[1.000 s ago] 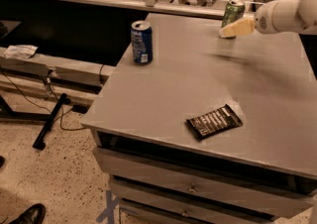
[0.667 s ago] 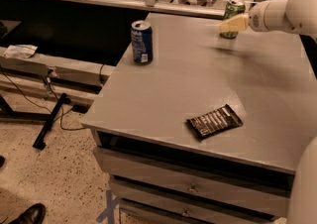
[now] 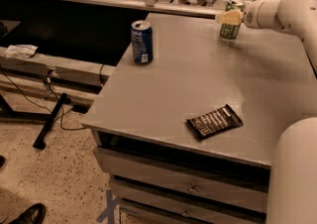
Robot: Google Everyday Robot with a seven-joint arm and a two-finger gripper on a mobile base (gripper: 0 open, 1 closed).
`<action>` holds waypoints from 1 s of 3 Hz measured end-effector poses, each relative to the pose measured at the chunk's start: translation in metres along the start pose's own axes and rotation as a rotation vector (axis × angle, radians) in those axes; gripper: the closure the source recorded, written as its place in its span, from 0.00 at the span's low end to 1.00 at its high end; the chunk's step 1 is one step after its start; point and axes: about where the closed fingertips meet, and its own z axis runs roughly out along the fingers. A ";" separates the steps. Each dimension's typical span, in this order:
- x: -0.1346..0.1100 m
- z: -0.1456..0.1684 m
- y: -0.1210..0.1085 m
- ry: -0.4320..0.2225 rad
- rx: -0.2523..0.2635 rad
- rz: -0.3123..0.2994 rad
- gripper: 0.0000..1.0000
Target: Move green can near rxbar chocolate
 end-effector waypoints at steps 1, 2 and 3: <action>-0.006 -0.004 0.002 -0.027 -0.032 0.030 0.50; -0.020 -0.019 0.018 -0.065 -0.097 0.025 0.72; -0.030 -0.055 0.061 -0.094 -0.270 -0.007 1.00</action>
Offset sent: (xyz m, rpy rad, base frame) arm -0.0446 0.0306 0.0507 0.1017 -0.0865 0.1823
